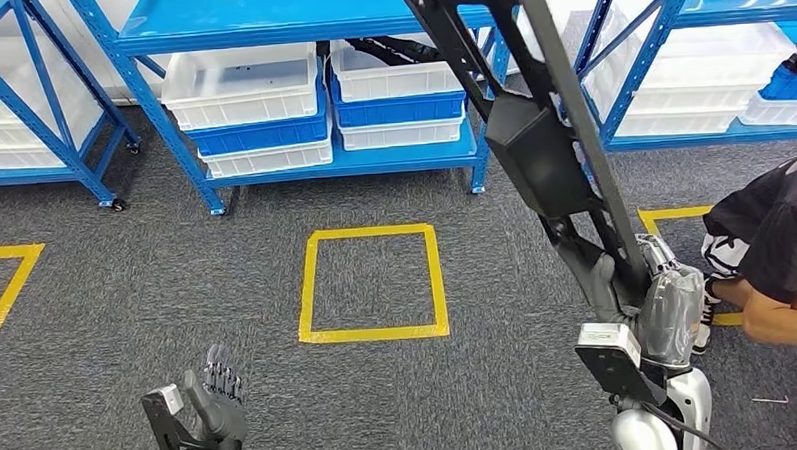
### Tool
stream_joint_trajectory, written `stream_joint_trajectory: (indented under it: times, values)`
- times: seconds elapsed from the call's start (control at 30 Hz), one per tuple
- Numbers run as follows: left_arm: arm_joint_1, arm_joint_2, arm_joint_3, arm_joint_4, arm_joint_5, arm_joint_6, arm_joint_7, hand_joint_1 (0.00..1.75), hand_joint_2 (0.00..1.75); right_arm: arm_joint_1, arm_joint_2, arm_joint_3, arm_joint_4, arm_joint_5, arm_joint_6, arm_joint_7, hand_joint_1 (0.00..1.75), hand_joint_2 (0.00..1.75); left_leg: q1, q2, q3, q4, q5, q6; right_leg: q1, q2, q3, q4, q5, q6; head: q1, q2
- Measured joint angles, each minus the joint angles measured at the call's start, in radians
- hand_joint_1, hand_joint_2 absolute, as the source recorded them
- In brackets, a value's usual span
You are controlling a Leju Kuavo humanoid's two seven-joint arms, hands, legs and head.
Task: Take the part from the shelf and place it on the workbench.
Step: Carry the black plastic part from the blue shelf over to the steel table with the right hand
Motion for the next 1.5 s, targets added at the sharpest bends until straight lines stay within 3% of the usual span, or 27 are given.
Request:
stream_joint_trajectory:
  times: [0.07, 0.1, 0.2, 0.23, 0.27, 0.3, 0.37, 0.43, 0.5, 0.6, 0.7, 0.77, 0.8, 0.87, 0.9, 0.97, 1.03, 1.1, 1.2, 1.27, 1.3, 1.33, 1.4, 1.43, 1.5]
  values:
    - [0.000, 0.000, 0.001, -0.001, 0.000, 0.000, 0.000, 0.00, 0.00, 0.001, 0.001, 0.000, -0.001, 0.013, -0.002, 0.002, 1.75, 1.75, 0.007, 0.000, -0.009, 0.015, -0.012, -0.011, -0.004, 0.000, -0.002, 0.000, 0.006, -0.011, -0.001, 0.000]
    - [0.000, 0.000, 0.002, -0.001, 0.000, 0.001, 0.000, 0.00, 0.00, 0.004, 0.002, 0.000, -0.003, 0.020, -0.005, 0.003, 1.75, 1.75, 0.011, -0.001, -0.022, 0.046, -0.035, -0.016, -0.007, 0.000, -0.002, -0.001, 0.009, -0.018, -0.002, 0.000]
    - [-0.001, 0.001, 0.004, 0.010, 0.000, 0.010, 0.000, 0.00, 0.00, 0.019, 0.005, 0.000, -0.009, 0.037, -0.016, 0.003, 1.75, 1.75, 0.016, -0.001, -0.098, 0.229, -0.134, -0.030, -0.002, -0.005, -0.006, -0.001, 0.012, -0.030, -0.004, 0.000]
    - [-0.002, 0.003, 0.005, 0.019, 0.000, 0.014, 0.000, 0.00, 0.00, 0.022, 0.006, 0.000, -0.010, 0.039, -0.018, 0.003, 1.75, 1.75, 0.017, 0.000, -0.117, 0.275, -0.149, -0.031, 0.001, -0.007, -0.008, -0.001, 0.013, -0.032, -0.004, 0.000]
    - [-0.007, 0.008, 0.007, 0.040, 0.002, 0.026, 0.002, 0.00, 0.00, 0.024, 0.008, 0.000, -0.010, 0.041, -0.019, 0.003, 1.75, 1.75, 0.017, 0.000, -0.119, 0.285, -0.145, -0.030, 0.003, -0.008, -0.010, -0.001, 0.014, -0.033, -0.004, 0.000]
    - [-0.017, 0.015, 0.011, 0.072, 0.006, 0.045, 0.007, 0.00, 0.00, 0.025, 0.009, 0.000, -0.010, 0.040, -0.019, 0.003, 1.75, 1.75, 0.017, 0.001, -0.100, 0.254, -0.123, -0.026, 0.005, -0.010, -0.010, -0.001, 0.015, -0.034, -0.004, 0.000]
    - [-0.040, 0.037, 0.021, 0.153, 0.018, 0.098, 0.035, 0.00, 0.00, 0.023, 0.011, 0.001, -0.010, 0.034, -0.019, 0.003, 1.75, 1.75, 0.012, 0.016, -0.025, 0.119, -0.066, -0.008, 0.008, -0.015, -0.008, -0.001, 0.015, -0.034, -0.004, 0.000]
    - [-0.052, 0.060, 0.034, 0.229, 0.028, 0.149, 0.101, 0.00, 0.00, 0.019, 0.013, 0.002, -0.009, 0.023, -0.020, 0.001, 1.75, 1.75, 0.002, 0.035, 0.024, 0.025, -0.042, 0.009, 0.014, -0.022, -0.008, -0.002, 0.017, -0.032, -0.003, 0.000]
    - [-0.046, 0.082, 0.045, 0.294, 0.028, 0.203, 0.194, 0.00, 0.00, 0.009, 0.013, 0.009, -0.006, 0.013, -0.021, 0.000, 1.75, 1.75, -0.006, 0.036, 0.027, 0.008, -0.041, 0.019, 0.015, -0.029, -0.008, -0.005, 0.020, -0.026, -0.004, 0.000]
    - [-0.018, 0.106, 0.055, 0.362, 0.024, 0.250, 0.277, 0.00, 0.00, -0.011, 0.014, 0.023, -0.003, 0.010, -0.022, 0.000, 1.75, 1.75, 0.000, 0.022, 0.041, -0.031, -0.014, 0.035, 0.020, -0.027, -0.024, 0.017, 0.002, -0.019, -0.003, 0.000]
    - [0.001, 0.115, 0.065, 0.410, 0.023, 0.263, 0.347, 0.00, 0.00, -0.020, 0.013, 0.028, 0.001, 0.011, -0.026, 0.002, 1.75, 1.75, 0.002, -0.001, 0.038, -0.047, 0.004, 0.042, 0.013, -0.012, -0.103, 0.189, -0.079, -0.026, 0.000, 0.000]
    - [0.024, 0.119, 0.068, 0.436, 0.011, 0.276, 0.418, 0.00, 0.00, -0.019, 0.013, 0.034, 0.002, 0.013, -0.025, 0.005, 1.75, 1.75, 0.003, -0.015, 0.034, -0.045, 0.005, 0.039, 0.006, -0.009, -0.135, 0.263, -0.099, -0.015, 0.002, 0.000]
    - [0.036, 0.121, 0.069, 0.446, 0.004, 0.282, 0.446, 0.00, 0.00, -0.019, 0.013, 0.037, 0.002, 0.013, -0.025, 0.005, 1.75, 1.75, 0.003, -0.022, 0.032, -0.043, 0.005, 0.037, 0.002, -0.009, -0.124, 0.244, -0.085, -0.004, 0.002, 0.000]
    - [0.053, 0.124, 0.069, 0.460, -0.009, 0.294, 0.478, 0.00, 0.00, -0.023, 0.013, 0.041, 0.002, 0.013, -0.024, 0.006, 1.75, 1.75, 0.006, -0.038, 0.027, -0.030, 0.002, 0.028, -0.008, 0.000, -0.057, 0.115, -0.036, 0.017, 0.002, 0.000]
    - [0.056, 0.126, 0.068, 0.465, -0.019, 0.305, 0.497, 0.00, 0.00, -0.026, 0.014, 0.044, 0.003, 0.013, -0.023, 0.007, 1.75, 1.75, 0.005, -0.046, 0.020, -0.019, -0.003, 0.021, -0.010, 0.005, -0.026, 0.055, -0.018, 0.020, 0.003, 0.000]
    - [0.058, 0.132, 0.060, 0.474, -0.056, 0.340, 0.567, 0.00, 0.00, -0.035, 0.015, 0.051, 0.004, 0.016, -0.016, 0.009, 1.75, 1.75, 0.003, -0.057, 0.007, -0.003, -0.008, 0.005, -0.008, 0.012, -0.001, 0.005, -0.008, 0.010, 0.003, 0.000]
    - [0.064, 0.136, 0.045, 0.483, -0.086, 0.373, 0.635, 0.00, 0.00, -0.049, 0.016, 0.064, 0.007, 0.026, -0.009, 0.011, 1.75, 1.75, 0.007, -0.059, -0.001, 0.001, -0.006, -0.006, -0.005, 0.008, -0.004, 0.008, -0.002, -0.007, 0.002, 0.000]
    - [0.071, 0.138, 0.035, 0.488, -0.094, 0.391, 0.656, 0.00, 0.00, -0.063, 0.020, 0.078, 0.009, 0.039, -0.006, 0.016, 1.75, 1.75, 0.013, -0.043, -0.013, 0.029, -0.026, -0.016, -0.008, 0.003, -0.004, 0.006, 0.004, -0.021, 0.000, 0.000]
    - [0.071, 0.138, 0.027, 0.490, -0.095, 0.410, 0.645, 0.00, 0.00, -0.079, 0.027, 0.096, 0.011, 0.055, -0.004, 0.029, 1.75, 1.75, 0.018, -0.012, -0.086, 0.195, -0.120, -0.030, -0.004, -0.013, -0.006, 0.006, 0.006, -0.035, -0.005, 0.000]
    - [0.071, 0.138, 0.023, 0.491, -0.094, 0.418, 0.625, 0.00, 0.00, -0.090, 0.031, 0.107, 0.016, 0.062, 0.000, 0.037, 1.75, 1.75, 0.021, -0.006, -0.126, 0.285, -0.151, -0.034, 0.002, -0.026, -0.008, 0.006, 0.006, -0.036, -0.005, 0.000]
    - [0.072, 0.138, 0.023, 0.492, -0.094, 0.419, 0.615, 0.00, 0.00, -0.096, 0.032, 0.112, 0.020, 0.064, 0.002, 0.041, 1.75, 1.75, 0.021, -0.005, -0.120, 0.278, -0.139, -0.032, 0.004, -0.033, -0.008, 0.006, 0.006, -0.036, -0.005, 0.000]
    - [0.072, 0.138, 0.022, 0.492, -0.094, 0.418, 0.605, 0.00, 0.00, -0.103, 0.034, 0.117, 0.023, 0.065, 0.004, 0.043, 1.75, 1.75, 0.021, -0.001, -0.094, 0.231, -0.113, -0.027, 0.005, -0.040, -0.008, 0.006, 0.006, -0.036, -0.005, 0.000]
    - [0.069, 0.139, 0.022, 0.493, -0.098, 0.417, 0.587, 0.00, 0.00, -0.120, 0.038, 0.124, 0.028, 0.066, 0.008, 0.049, 1.75, 1.75, 0.014, 0.025, -0.017, 0.093, -0.060, -0.011, 0.011, -0.053, -0.006, 0.006, 0.006, -0.035, -0.004, 0.000]
    - [0.068, 0.139, 0.021, 0.493, -0.102, 0.418, 0.578, 0.00, 0.00, -0.129, 0.040, 0.126, 0.030, 0.066, 0.008, 0.052, 1.75, 1.75, 0.009, 0.037, 0.010, 0.044, -0.045, -0.002, 0.013, -0.059, -0.006, 0.005, 0.006, -0.034, -0.003, 0.000]
    - [0.065, 0.138, 0.018, 0.493, -0.110, 0.424, 0.562, 0.00, 0.00, -0.141, 0.045, 0.130, 0.034, 0.069, 0.009, 0.059, 1.75, 1.75, -0.001, 0.043, 0.021, 0.013, -0.042, 0.009, 0.015, -0.072, -0.005, 0.003, 0.007, -0.029, -0.002, 0.000]
